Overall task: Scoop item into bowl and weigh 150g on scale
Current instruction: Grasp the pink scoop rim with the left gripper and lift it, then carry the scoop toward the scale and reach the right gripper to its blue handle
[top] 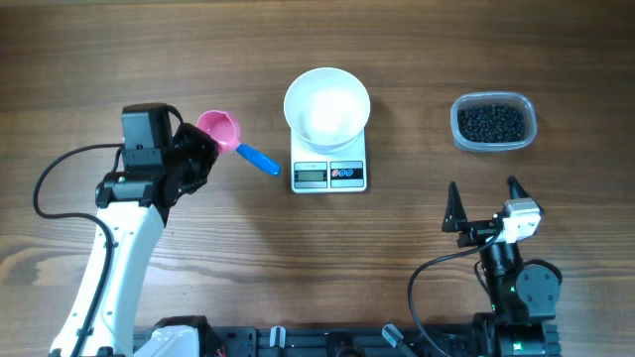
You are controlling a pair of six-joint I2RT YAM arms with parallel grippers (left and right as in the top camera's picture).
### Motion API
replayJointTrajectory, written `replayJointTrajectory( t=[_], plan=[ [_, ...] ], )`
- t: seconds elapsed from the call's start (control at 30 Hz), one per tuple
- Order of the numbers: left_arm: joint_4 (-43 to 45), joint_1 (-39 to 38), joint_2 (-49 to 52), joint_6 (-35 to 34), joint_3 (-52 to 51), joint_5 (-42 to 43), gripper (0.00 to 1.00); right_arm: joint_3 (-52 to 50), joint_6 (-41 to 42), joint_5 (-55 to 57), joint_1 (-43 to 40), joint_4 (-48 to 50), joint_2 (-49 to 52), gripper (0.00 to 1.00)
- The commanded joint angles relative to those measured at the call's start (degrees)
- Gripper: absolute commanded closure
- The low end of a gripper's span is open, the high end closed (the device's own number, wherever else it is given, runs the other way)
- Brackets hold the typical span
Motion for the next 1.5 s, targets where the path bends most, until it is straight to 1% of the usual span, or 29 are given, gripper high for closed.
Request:
replayJointTrajectory(
  t=[0.0,0.3,0.4,0.67,0.73,0.8,0.83,0.9,0.97,1.07,1.13,1.17,1.2,1.27,1.3,1.47],
  plan=[
    [0.48,0.31,-0.63,-0.52,0.81,0.46,0.96,-0.15,-0.59,-0.9,0.22,0.11,-0.31,0.0],
    [2.19,0.31,-0.76,-0.61,0.83,0.5,0.96,-0.15,-0.59,-0.9,0.22,0.11,-0.31,0.0],
    [2.21,0.31,-1.42,-2.16,0.83,0.48,0.96,-0.15,-0.57,-0.9,0.22,0.11,-0.31,0.0],
    [2.6,0.31,-3.67,-3.52,0.83,0.48,0.96,-0.15,-0.5,-0.94,0.22,0.13,-0.31,0.0],
    [2.6,0.31,-4.24,-3.54,0.83,0.5,0.96,-0.15,1.75,-0.98,0.22,0.13,-0.31,0.0],
    [2.6,0.31,-4.63,-3.54,0.81,0.5,0.96,-0.15,7.34,-0.96,0.22,0.13,-0.31,0.0],
    [2.6,0.31,-4.74,-3.54,0.83,0.5,0.96,-0.15,11.41,-0.94,0.22,0.13,-0.31,0.0],
    [2.6,0.31,-5.07,-3.54,0.81,0.5,0.96,-0.15,22.62,-0.94,0.22,0.15,-0.31,0.0],
    [2.54,0.31,-5.18,-3.98,0.81,0.52,0.96,-0.15,36.46,-0.96,0.22,0.13,-0.31,0.0],
    [2.03,0.28,-5.22,-6.62,0.81,0.74,0.96,-0.15,63.6,-1.38,0.22,0.13,-0.31,0.0],
    [1.51,0.28,-5.27,-8.13,0.81,0.83,0.96,-0.15,80.28,-1.29,0.22,0.13,-0.31,0.0],
    [1.44,0.31,-5.27,-8.31,0.81,1.18,0.96,-0.15,87.91,-1.31,0.22,0.13,-0.31,0.0],
    [1.4,0.28,-5.25,-8.44,0.81,1.64,0.96,-0.15,98.25,-1.31,0.22,0.13,-0.31,0.0],
    [1.07,0.28,-5.25,-8.48,0.81,2.32,0.96,-0.15,113.46,-1.31,0.22,0.13,-0.31,0.0],
    [0.92,0.24,-5.27,-8.48,0.81,2.62,0.96,-0.15,117.74,-1.03,0.22,0.33,-0.31,0.0],
    [0.13,0.24,-5.27,-9.46,0.81,2.62,0.96,-0.13,117.98,0.87,0.22,-0.07,-0.26,0.0]
  ],
)
